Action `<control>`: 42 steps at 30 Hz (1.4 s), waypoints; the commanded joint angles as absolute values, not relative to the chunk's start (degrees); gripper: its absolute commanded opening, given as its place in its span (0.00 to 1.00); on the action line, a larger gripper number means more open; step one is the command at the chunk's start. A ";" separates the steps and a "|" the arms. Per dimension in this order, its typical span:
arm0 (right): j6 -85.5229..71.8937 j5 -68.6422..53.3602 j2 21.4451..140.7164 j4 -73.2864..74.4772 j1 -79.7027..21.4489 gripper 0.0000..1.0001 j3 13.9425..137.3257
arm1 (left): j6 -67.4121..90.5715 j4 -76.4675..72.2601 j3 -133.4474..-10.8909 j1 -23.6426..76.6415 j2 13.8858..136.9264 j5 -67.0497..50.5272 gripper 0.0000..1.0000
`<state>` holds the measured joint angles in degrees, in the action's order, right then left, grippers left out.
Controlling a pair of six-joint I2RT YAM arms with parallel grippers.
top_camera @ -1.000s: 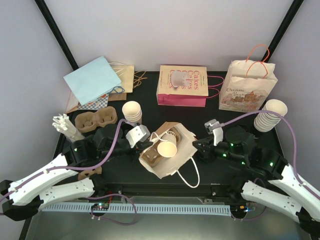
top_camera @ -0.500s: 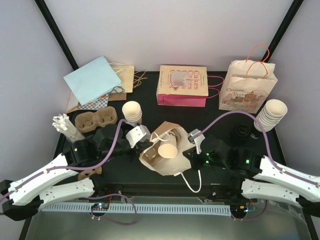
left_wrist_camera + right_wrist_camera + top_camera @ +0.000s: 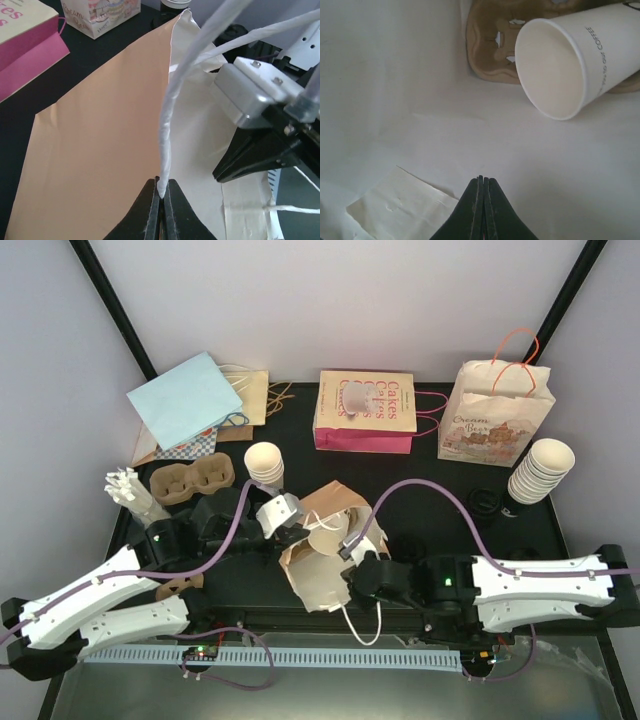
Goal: Pack the takeout coffee
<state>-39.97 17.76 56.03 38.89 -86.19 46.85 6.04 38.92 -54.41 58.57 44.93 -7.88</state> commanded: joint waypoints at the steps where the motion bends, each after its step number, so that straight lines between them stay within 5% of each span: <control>1: -41.72 26.17 59.92 38.89 -88.73 0.01 50.19 | 6.47 35.64 -54.56 58.47 45.48 -11.66 0.02; 18: -43.25 36.82 65.84 38.37 -90.29 0.07 56.63 | 6.86 34.58 -53.00 58.45 44.30 -12.92 0.02; 30: -64.53 39.57 72.12 40.48 -89.57 0.03 55.06 | 8.47 33.06 -52.53 58.47 43.56 -11.50 0.02; 35: -68.66 39.35 71.62 40.80 -88.44 0.20 52.75 | 9.56 32.25 -52.02 58.45 42.93 -11.42 0.02; 37: -68.86 39.12 70.86 40.57 -87.72 0.35 51.66 | 9.75 31.60 -51.57 58.45 42.51 -11.67 0.01; 42: -70.22 39.99 69.44 41.52 -87.20 0.47 50.08 | 9.97 31.43 -51.16 58.45 42.19 -11.91 0.02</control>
